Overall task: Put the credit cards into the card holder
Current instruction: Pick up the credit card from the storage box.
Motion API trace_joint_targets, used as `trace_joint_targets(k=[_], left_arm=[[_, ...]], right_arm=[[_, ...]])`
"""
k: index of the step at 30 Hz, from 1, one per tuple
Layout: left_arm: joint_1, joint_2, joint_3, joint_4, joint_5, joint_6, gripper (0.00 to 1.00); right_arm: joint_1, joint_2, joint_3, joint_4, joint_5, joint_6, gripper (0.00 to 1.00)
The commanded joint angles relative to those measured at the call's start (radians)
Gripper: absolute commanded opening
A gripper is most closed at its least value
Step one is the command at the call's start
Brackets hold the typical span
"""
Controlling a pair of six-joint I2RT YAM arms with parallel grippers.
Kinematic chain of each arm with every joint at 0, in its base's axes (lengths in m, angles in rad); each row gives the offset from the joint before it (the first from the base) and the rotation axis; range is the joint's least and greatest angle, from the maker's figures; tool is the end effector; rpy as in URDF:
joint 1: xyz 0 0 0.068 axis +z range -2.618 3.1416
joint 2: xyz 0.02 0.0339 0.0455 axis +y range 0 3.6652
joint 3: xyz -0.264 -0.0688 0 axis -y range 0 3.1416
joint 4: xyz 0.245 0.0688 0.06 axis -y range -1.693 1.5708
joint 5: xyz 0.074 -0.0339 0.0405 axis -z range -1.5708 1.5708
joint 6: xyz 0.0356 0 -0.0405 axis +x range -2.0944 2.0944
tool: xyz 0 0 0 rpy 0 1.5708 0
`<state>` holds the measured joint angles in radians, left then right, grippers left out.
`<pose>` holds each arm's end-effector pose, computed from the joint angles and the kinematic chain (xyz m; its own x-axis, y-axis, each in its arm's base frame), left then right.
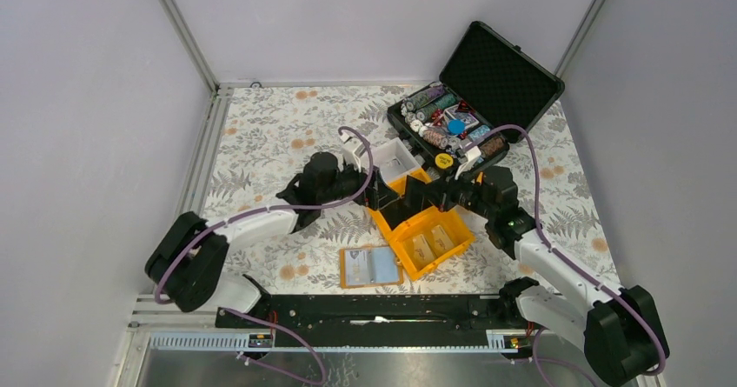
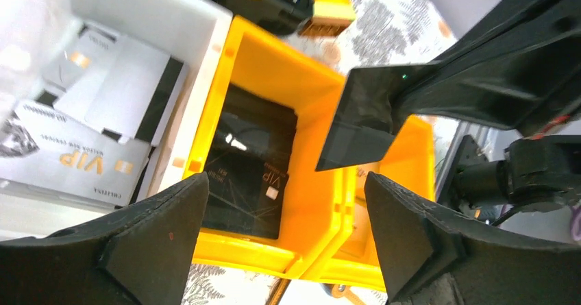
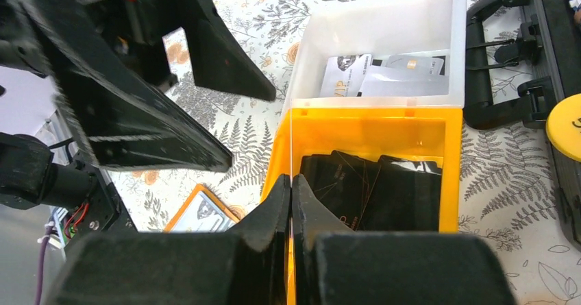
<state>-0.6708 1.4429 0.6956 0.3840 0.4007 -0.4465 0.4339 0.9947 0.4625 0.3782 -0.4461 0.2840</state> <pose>0.2316 -0.2015 0.2149 -0.6216 -0.0143 -0.7832 0.6537 0.5415 -0.5287 0.1955 0.1075 0.2460 -0.3483 0.1172 -0.9300 -0.6964 0.6318 0.3404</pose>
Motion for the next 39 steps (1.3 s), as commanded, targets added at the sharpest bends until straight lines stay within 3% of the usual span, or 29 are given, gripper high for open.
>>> trace_joint_targets(k=[1,7,11,17,20,22,24,26,29,35,37,39], left_arm=[[0.004,-0.133,-0.003,0.015,-0.013,0.007,0.9],[0.004,-0.304,-0.113,0.01,0.007,-0.116,0.91],[0.002,-0.405,-0.21,0.036,0.067,-0.231,0.91],[-0.007,-0.555,-0.324,0.089,0.171,-0.363,0.94],[-0.018,-0.599,-0.348,0.076,0.192,-0.388,0.93],[-0.023,-0.613,-0.367,0.096,0.212,-0.416,0.86],[-0.026,-0.627,-0.392,0.139,0.234,-0.45,0.67],[-0.033,-0.643,-0.408,0.166,0.249,-0.469,0.57],[-0.047,-0.673,-0.428,0.155,0.245,-0.472,0.48],[-0.068,-0.694,-0.453,0.161,0.271,-0.5,0.43],[-0.08,-0.692,-0.461,0.197,0.265,-0.524,0.3],[-0.092,-0.688,-0.473,0.228,0.253,-0.554,0.11]], right_arm=[[0.006,-0.038,0.05,-0.022,-0.067,0.033,0.0],[0.009,-0.047,0.077,-0.107,-0.184,0.148,0.0],[0.032,-0.098,0.035,-0.063,-0.273,0.243,0.0],[0.166,-0.119,0.004,-0.043,-0.25,0.303,0.0],[0.234,-0.087,-0.022,0.06,-0.265,0.356,0.0],[0.273,-0.069,-0.039,0.143,-0.27,0.403,0.0],[0.3,-0.053,-0.044,0.19,-0.265,0.424,0.0],[0.314,-0.047,-0.043,0.205,-0.253,0.428,0.0],[0.317,-0.048,-0.039,0.217,-0.244,0.433,0.0],[0.322,-0.038,-0.027,0.2,-0.229,0.423,0.0],[0.329,-0.031,-0.027,0.186,-0.216,0.413,0.0],[0.335,-0.023,-0.026,0.168,-0.201,0.403,0.0]])
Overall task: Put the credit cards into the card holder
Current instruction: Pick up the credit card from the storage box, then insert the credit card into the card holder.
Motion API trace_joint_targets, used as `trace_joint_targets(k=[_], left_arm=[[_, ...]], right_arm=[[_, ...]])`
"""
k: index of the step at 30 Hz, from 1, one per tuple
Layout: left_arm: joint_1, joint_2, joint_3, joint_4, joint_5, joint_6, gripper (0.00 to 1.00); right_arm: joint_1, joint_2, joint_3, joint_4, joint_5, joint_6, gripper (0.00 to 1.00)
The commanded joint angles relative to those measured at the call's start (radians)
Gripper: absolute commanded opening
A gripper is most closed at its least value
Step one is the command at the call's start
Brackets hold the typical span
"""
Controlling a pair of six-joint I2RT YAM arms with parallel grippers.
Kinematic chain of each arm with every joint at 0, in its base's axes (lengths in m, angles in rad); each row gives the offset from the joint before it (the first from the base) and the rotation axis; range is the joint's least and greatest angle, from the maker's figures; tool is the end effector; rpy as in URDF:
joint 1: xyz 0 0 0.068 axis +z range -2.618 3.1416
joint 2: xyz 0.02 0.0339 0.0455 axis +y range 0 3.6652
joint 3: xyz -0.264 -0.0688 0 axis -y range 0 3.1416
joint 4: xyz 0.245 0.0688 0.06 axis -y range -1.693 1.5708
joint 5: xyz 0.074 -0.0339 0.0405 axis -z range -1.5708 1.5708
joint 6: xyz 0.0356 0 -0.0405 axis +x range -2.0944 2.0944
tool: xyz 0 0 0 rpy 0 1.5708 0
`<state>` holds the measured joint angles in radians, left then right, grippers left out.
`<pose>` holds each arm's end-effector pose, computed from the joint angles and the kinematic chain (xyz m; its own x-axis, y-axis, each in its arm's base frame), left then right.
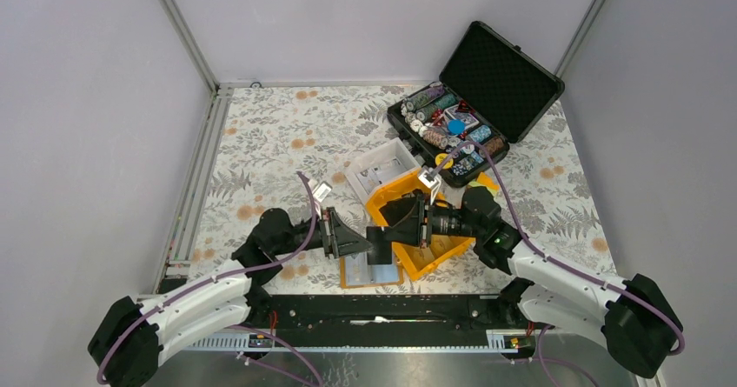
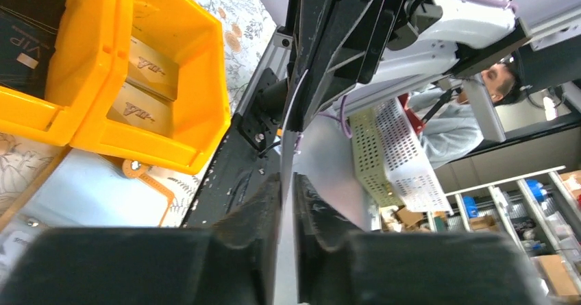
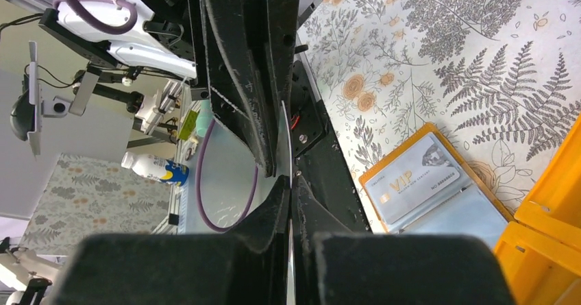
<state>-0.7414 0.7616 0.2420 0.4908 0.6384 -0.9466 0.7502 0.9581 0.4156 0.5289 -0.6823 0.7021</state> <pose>0.1140 -0.1331 0.2232 -0.8089 -0.1428 -0.5703 0.5565 0.1268 -0.8211 0.1388 0.1600 0.2530 -0.6472 0.0820 -0.7579 -0.7497 0.1113 0.6523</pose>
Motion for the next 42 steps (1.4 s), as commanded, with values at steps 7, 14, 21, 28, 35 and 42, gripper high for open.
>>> trace_joint_targets(k=[7,14,21,28,35,42], left_arm=[[-0.026,-0.11,-0.032,-0.253,-0.187,-0.037,0.0],[-0.026,-0.099,-0.073,-0.508,-0.325,-0.09,0.0],[-0.027,0.023,-0.075,-0.456,-0.308,-0.103,0.0],[-0.027,0.064,-0.119,-0.344,-0.288,-0.172,0.0],[-0.026,0.1,-0.144,-0.247,-0.265,-0.212,0.0],[-0.027,0.103,-0.154,-0.211,-0.254,-0.233,0.0]], right_arm=[[0.045,-0.009,0.04,-0.237,0.259,-0.096,0.55],[0.137,-0.053,0.02,-0.425,0.55,-0.057,0.57],[0.29,0.055,0.064,-0.49,0.717,-0.004,0.4],[0.42,0.222,0.151,-0.597,0.877,0.011,0.36],[0.486,0.322,0.221,-0.702,1.016,0.046,0.36],[0.487,0.339,0.227,-0.782,1.085,0.099,0.36]])
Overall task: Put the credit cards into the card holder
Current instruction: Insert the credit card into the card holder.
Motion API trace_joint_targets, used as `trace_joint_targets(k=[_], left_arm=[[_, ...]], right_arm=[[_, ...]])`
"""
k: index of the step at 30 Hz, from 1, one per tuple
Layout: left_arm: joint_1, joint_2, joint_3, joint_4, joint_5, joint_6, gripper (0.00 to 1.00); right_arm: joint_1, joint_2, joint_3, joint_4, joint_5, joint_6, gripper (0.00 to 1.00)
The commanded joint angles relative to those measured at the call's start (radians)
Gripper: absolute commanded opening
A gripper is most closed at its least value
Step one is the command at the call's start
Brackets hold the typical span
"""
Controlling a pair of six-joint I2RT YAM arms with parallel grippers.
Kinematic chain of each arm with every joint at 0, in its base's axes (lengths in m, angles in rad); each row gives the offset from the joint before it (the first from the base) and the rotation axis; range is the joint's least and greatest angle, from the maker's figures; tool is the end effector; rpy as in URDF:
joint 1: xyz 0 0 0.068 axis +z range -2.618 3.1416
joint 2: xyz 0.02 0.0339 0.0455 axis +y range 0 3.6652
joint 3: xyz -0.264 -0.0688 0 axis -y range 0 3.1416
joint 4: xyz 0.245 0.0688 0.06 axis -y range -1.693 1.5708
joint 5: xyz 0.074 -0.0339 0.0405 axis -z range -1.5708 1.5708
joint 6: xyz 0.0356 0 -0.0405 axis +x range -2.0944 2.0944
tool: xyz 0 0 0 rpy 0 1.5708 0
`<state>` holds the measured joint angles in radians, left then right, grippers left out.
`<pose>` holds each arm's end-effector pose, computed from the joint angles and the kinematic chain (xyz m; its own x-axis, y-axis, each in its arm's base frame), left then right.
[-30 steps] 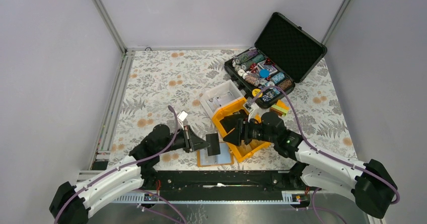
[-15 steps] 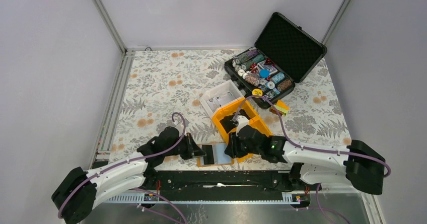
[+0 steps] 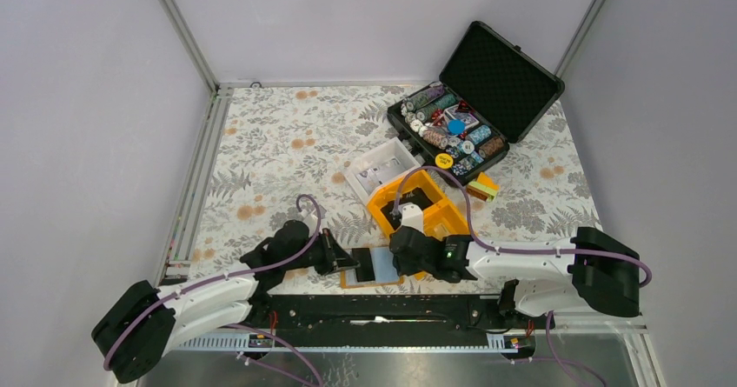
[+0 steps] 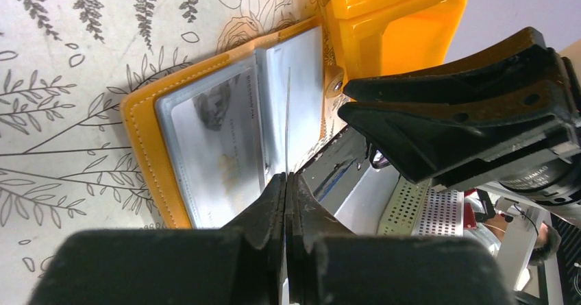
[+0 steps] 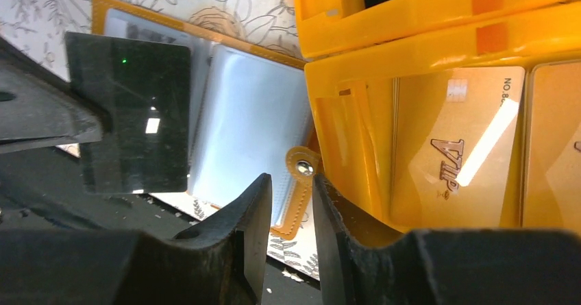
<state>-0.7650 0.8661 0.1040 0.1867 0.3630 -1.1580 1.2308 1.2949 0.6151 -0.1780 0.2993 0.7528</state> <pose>0.1050 -0.1183 0.1305 -0.9474 -0.2776 -0.1596 -0.0136 0.5330 -0.8460 0.0923 0.2294 0.1785 -0.7560 -0.1782 -0.6298 -0.4380 0.8528 0.2844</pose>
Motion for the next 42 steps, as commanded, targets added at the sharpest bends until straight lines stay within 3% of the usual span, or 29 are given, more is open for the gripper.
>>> trace_joint_targets(k=[1,42], left_arm=[[-0.003,-0.001,-0.017,0.097,0.022,-0.022,0.0],[-0.002,0.195,-0.046,0.257,0.045,-0.028,0.0]], right_arm=[[0.006,0.001,0.024,-0.076,0.103,0.052,0.36],[0.024,0.134,0.051,-0.071,0.075,0.1,0.31]])
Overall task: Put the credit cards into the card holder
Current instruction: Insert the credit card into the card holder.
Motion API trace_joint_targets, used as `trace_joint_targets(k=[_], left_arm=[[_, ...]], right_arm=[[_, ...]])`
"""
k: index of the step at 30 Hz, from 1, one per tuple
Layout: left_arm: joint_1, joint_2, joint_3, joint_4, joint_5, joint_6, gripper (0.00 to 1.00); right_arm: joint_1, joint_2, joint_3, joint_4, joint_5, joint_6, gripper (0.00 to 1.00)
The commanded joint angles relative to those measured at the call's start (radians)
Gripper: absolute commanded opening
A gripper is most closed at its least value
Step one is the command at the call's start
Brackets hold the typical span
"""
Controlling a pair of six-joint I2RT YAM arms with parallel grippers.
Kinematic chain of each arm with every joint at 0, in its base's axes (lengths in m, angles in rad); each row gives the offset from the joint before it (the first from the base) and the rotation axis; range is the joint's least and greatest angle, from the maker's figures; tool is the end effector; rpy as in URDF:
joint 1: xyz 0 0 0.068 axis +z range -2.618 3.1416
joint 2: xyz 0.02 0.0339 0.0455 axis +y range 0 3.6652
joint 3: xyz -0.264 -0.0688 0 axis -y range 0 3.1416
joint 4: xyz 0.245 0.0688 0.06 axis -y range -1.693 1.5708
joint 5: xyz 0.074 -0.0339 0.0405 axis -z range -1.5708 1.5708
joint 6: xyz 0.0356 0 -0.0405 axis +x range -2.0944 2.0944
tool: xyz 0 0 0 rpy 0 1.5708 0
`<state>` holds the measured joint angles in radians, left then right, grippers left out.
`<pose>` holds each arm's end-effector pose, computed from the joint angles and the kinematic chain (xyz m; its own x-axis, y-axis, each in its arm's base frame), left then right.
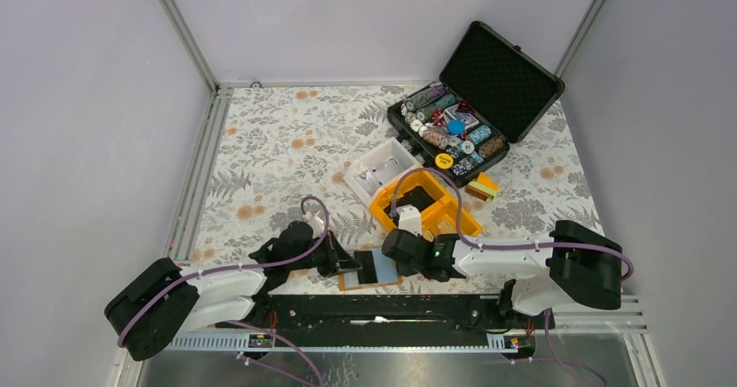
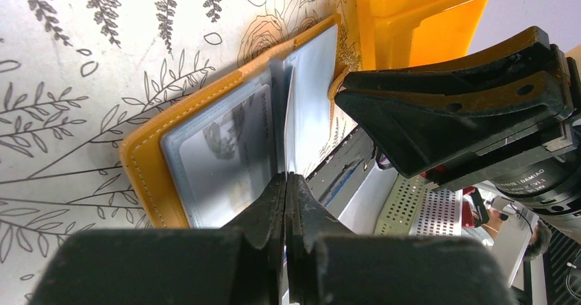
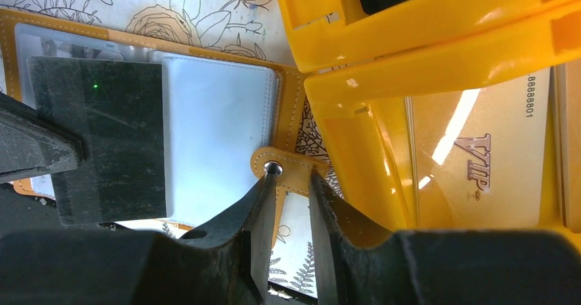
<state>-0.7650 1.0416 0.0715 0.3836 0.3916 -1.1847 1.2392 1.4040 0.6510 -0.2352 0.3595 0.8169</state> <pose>0.1087 -0.1232 0.1140 -0.9558 -0.2694 -0.1180 -0.0425 0.5233 -0.8511 0.0949 0.2370 0.1605 -0.7854 -0.1848 -0.5908 -0.3645 0.9095 0.2000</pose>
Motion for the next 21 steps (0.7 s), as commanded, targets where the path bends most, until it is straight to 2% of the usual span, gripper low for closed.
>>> trace_joint_targets(k=[1,13,17,21], left_arm=[[-0.003,0.03,-0.016,0.076,0.018,-0.001,0.0],[-0.003,0.124,0.001,0.162,0.035,-0.005,0.0],[-0.017,0.129,0.03,0.116,0.014,0.01,0.0],[-0.057,0.131,0.081,0.02,-0.016,0.041,0.06]], right_arm=[[0.017,0.026,0.015,-0.014,0.015,0.036,0.31],[0.021,0.029,0.02,-0.018,0.019,0.045,0.31],[0.023,0.031,0.025,-0.018,0.02,0.045,0.31],[0.024,0.035,0.032,-0.019,0.024,0.038,0.31]])
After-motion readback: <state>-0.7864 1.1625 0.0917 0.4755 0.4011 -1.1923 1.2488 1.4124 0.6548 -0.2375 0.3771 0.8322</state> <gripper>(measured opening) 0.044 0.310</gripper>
